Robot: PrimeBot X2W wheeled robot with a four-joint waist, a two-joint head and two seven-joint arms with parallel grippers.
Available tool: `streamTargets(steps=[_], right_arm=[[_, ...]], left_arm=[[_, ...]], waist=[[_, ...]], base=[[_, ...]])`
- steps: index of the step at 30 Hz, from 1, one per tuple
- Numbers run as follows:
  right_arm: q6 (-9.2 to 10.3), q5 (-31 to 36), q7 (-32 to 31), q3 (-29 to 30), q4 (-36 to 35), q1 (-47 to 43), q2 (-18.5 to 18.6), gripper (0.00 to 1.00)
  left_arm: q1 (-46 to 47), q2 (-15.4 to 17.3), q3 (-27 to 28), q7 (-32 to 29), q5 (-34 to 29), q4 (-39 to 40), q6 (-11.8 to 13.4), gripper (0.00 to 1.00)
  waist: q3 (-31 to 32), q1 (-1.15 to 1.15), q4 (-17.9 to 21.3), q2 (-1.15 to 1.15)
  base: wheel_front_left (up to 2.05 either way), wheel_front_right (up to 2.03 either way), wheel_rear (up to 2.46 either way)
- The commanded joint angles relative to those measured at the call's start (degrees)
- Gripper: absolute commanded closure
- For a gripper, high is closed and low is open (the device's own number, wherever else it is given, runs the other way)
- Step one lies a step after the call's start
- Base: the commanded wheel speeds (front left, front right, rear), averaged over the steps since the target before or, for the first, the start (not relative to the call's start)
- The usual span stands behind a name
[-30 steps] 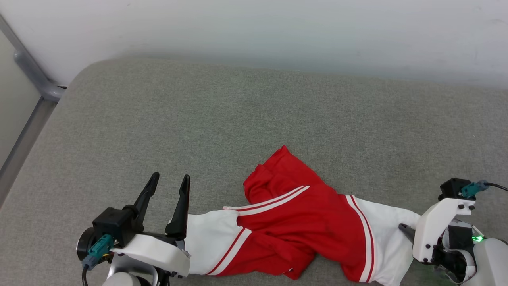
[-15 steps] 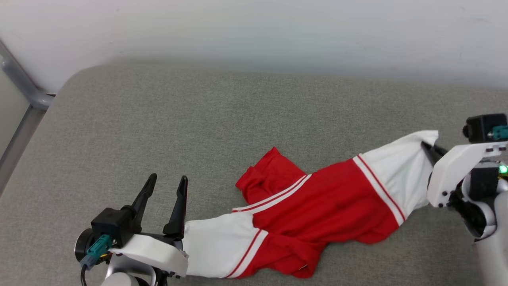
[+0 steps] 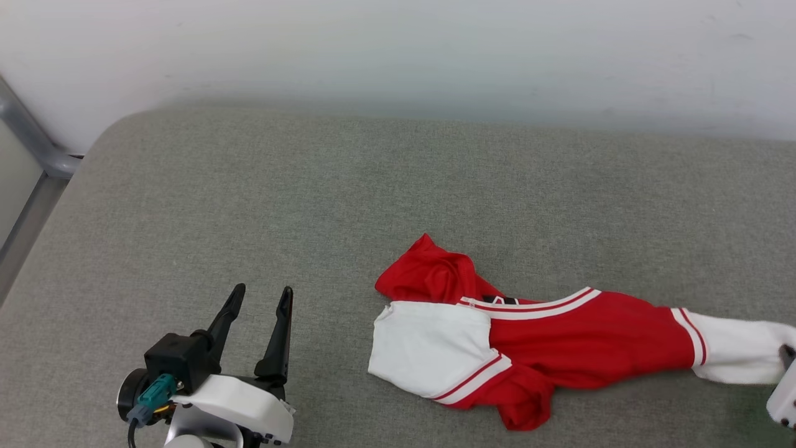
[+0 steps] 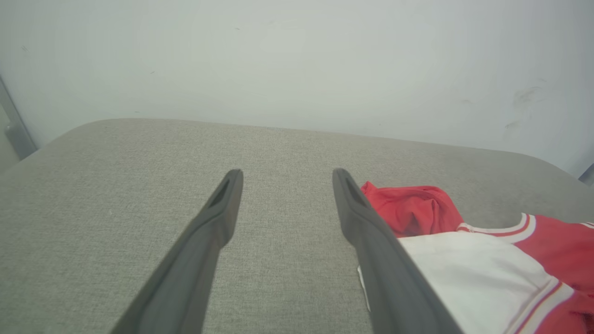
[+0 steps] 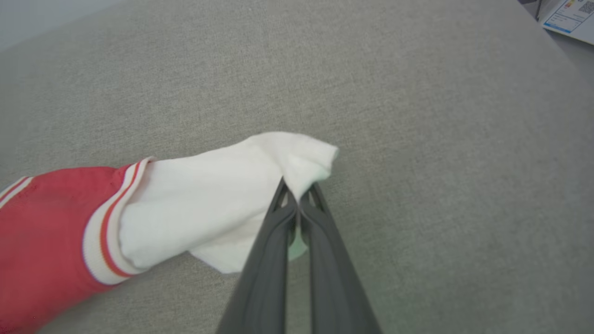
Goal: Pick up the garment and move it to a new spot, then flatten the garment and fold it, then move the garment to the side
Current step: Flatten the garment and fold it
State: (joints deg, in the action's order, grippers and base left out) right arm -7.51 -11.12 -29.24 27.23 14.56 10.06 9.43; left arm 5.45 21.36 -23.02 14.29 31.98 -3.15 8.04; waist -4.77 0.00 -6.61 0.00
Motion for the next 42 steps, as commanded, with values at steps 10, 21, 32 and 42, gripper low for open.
streamTargets(steps=[10,21,32,42], right_arm=[[0.04,-2.0,8.5,1.1,7.5,-2.7,-3.9,0.0],[0.04,-0.6,30.0,-6.4,0.0,-5.2,-5.0,0.0],[0.04,1.8,31.6,-16.1,-13.6,-14.2,-6.4,0.0],[0.04,-2.3,28.4,-19.8,-22.0,-20.7,-6.6,0.0]], left_arm=[[-0.6,0.9,0.2,-0.5,0.6,-1.1,0.1,0.0],[-2.3,1.3,0.5,-0.9,1.5,-1.6,1.3,0.0],[-3.8,1.8,0.3,-1.9,1.9,-2.3,2.4,0.0],[-4.0,2.3,0.2,-3.2,2.4,-2.0,3.2,0.0]], waist=[[0.5,0.0,0.3,0.0],[2.4,0.0,0.9,0.0],[5.3,0.0,0.9,0.0],[6.1,0.0,1.9,0.0]], base=[[0.0,0.0,0.0],[0.0,0.0,0.0],[0.0,0.0,0.0],[0.0,0.0,0.0]])
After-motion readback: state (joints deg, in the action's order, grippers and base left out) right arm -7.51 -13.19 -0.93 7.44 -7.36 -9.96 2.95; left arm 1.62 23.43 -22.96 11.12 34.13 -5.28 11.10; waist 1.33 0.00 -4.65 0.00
